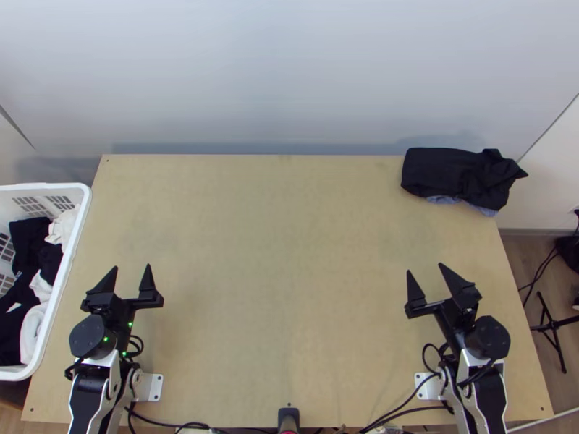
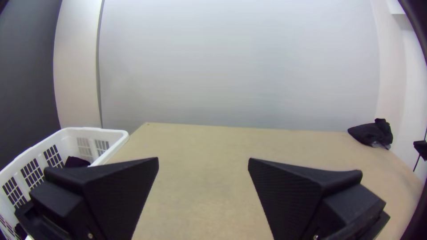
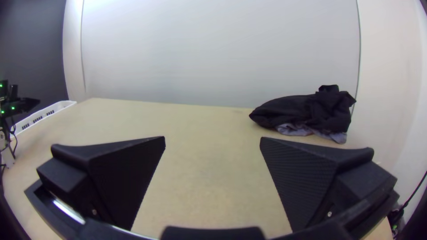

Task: Fold the t-shirt

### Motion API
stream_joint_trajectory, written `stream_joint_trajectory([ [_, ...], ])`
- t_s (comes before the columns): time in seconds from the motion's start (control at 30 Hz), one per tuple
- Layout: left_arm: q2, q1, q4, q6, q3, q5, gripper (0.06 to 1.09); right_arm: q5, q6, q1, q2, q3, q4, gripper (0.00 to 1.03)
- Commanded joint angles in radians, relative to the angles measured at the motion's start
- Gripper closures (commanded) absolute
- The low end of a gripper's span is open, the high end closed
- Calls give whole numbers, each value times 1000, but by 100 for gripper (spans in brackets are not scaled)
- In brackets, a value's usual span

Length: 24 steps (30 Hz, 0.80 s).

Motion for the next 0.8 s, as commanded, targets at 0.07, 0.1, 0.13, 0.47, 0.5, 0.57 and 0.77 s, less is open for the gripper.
stream_joint_trajectory([
  [0.07,-1,18,8,10,-1,3,11,9,53,49,-2,0,0,4],
  [0.1,-1,18,8,12,-1,1,11,35,74,49,-2,0,-3,4],
  [0.13,-1,20,8,22,-1,1,11,57,88,49,0,0,-8,4],
  [0.47,0,32,18,27,-3,-2,11,106,79,24,-2,0,16,4],
  [0.5,-1,32,19,32,-1,-2,11,112,80,4,-2,8,16,4],
  [0.57,0,32,53,33,0,0,11,114,79,-37,-2,35,31,4],
  [0.77,112,23,94,44,97,10,11,120,22,-51,224,223,55,4],
])
